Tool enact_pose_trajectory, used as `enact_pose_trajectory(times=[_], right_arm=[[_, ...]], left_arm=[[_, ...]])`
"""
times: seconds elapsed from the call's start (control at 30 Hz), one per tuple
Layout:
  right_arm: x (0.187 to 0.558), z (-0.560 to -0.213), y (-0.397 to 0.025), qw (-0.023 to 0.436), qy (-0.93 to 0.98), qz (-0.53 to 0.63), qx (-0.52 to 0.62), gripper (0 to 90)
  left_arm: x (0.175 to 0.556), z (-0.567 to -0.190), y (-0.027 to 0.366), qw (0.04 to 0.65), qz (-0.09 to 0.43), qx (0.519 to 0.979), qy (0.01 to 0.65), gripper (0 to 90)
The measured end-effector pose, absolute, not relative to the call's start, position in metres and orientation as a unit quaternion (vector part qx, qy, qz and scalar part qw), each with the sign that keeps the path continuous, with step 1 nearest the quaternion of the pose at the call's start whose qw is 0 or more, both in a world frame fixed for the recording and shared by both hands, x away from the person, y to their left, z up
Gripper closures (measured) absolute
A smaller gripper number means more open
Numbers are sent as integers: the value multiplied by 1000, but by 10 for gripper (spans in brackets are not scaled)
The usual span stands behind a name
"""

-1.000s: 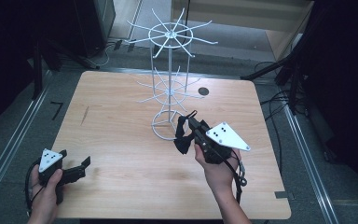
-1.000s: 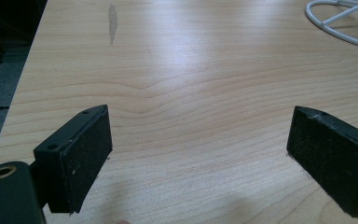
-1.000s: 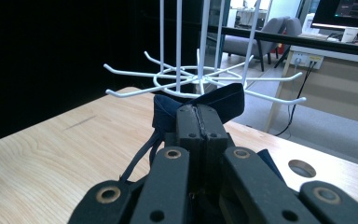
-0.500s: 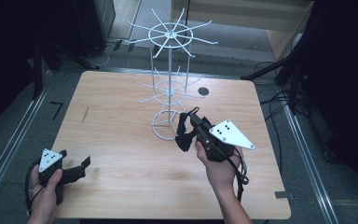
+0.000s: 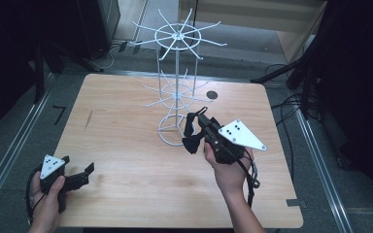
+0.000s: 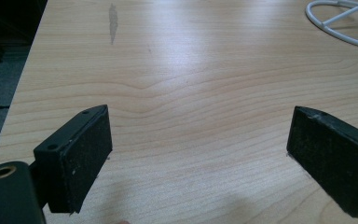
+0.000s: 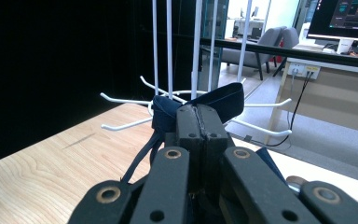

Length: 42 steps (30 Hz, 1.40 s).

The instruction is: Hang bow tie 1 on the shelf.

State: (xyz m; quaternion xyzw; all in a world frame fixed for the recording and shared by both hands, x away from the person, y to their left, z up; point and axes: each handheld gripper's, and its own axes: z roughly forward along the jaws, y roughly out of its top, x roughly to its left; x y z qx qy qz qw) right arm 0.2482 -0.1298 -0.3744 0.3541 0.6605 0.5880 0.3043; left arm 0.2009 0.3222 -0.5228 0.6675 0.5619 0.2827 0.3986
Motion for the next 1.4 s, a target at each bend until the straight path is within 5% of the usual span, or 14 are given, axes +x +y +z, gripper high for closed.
enact_pose_trajectory(times=[1.4], right_arm=[[282, -377, -122, 287, 667, 576, 376, 900]], left_arm=[[201, -523, 322, 400, 282, 668, 561, 70]])
